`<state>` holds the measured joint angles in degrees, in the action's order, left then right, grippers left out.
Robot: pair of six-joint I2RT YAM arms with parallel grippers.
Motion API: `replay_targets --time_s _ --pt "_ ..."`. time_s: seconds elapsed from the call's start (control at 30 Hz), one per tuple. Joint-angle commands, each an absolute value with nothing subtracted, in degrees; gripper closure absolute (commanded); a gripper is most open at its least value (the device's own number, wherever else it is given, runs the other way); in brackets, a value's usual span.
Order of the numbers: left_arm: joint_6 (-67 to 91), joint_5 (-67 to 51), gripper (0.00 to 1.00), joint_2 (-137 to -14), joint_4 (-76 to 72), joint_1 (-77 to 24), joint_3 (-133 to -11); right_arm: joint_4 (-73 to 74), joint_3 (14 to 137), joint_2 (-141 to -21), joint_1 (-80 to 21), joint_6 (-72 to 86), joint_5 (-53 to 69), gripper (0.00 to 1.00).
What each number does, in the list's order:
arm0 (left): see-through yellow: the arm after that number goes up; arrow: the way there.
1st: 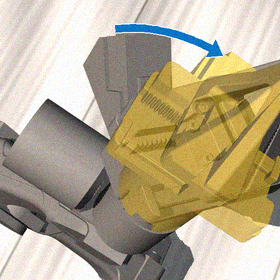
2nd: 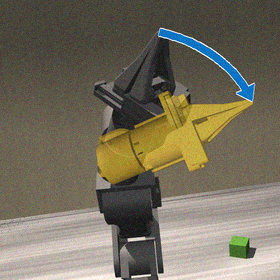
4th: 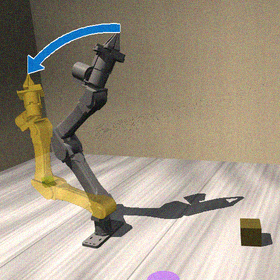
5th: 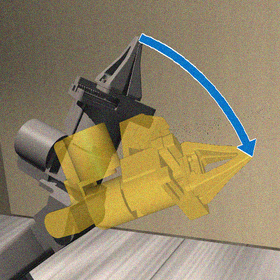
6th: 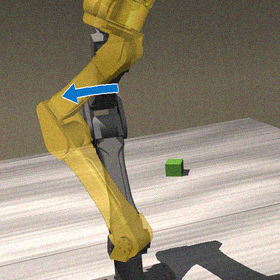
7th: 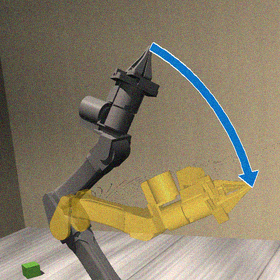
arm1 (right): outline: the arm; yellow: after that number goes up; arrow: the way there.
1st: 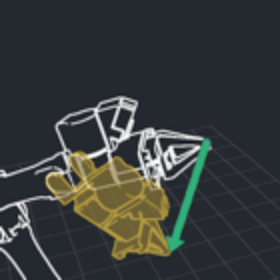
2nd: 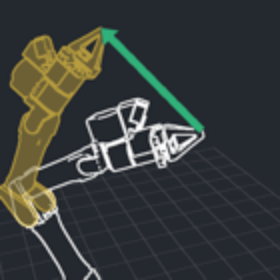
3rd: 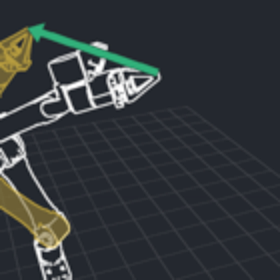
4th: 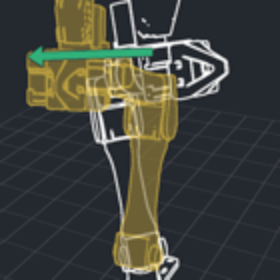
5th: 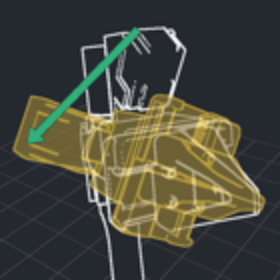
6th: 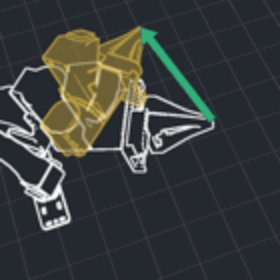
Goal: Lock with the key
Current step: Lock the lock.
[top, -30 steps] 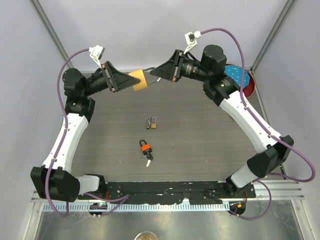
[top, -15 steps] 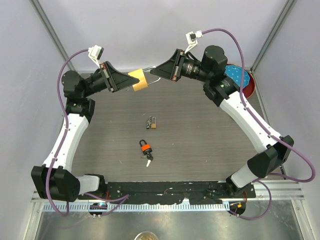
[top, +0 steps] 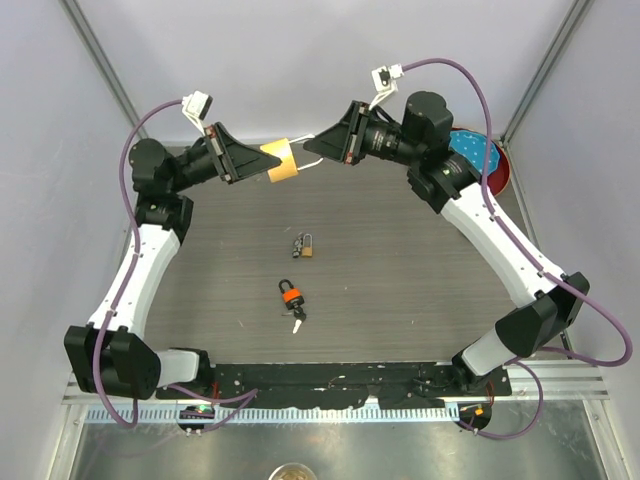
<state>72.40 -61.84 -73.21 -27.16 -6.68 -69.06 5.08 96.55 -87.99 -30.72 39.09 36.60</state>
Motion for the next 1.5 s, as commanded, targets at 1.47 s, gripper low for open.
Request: replay_targets --time_s 1.47 --pt "53.3 -48.0 1.00 -68.7 3.1 -6.9 -75.8 39.2 121.7 -101.1 -41.6 15.3 -1.9 0.56"
